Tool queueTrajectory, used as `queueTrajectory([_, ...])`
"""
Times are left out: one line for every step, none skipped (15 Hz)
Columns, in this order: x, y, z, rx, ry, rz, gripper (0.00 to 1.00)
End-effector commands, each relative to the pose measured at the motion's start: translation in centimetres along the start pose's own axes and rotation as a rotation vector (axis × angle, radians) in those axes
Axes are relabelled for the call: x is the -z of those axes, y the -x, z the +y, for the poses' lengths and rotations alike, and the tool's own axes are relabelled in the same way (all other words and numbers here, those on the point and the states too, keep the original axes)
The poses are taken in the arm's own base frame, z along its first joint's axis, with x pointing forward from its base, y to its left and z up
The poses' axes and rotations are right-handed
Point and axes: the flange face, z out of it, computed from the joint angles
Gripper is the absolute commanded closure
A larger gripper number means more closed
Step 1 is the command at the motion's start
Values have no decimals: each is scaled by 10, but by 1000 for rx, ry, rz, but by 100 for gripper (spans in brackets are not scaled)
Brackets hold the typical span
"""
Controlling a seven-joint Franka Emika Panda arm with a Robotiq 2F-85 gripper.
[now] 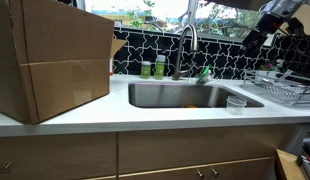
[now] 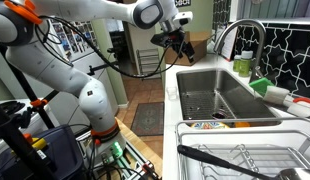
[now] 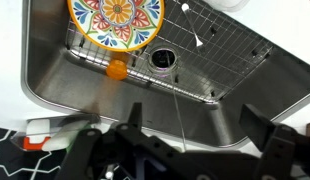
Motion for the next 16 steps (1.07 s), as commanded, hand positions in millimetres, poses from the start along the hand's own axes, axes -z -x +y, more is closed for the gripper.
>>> queueTrajectory([-18,-5,61,-175,76,-36,0])
queueTrajectory([-22,0,83,-222,95,-55,0])
queueTrajectory([-25,7,108,-268,110,-81,0])
queueTrajectory([-29,13,130,-311,122,-107,0])
queueTrajectory([-29,20,153,-357,138,-128,0])
queueTrajectory([-30,27,175,-408,154,-143,0])
queueTrajectory([-27,32,195,-457,178,-144,0])
queueTrajectory([-25,37,215,-507,197,-147,0])
queueTrajectory([-21,42,235,-557,210,-155,0])
queueTrajectory([-17,48,256,-608,226,-161,0])
queueTrajectory([-13,54,273,-657,243,-163,0])
queueTrajectory([-7,62,291,-701,262,-173,0])
queueTrajectory([-3,71,306,-748,274,-184,0])
queueTrajectory([2,79,321,-796,287,-197,0])
queueTrajectory([7,88,335,-842,302,-209,0])
queueTrajectory([9,93,346,-886,324,-215,0])
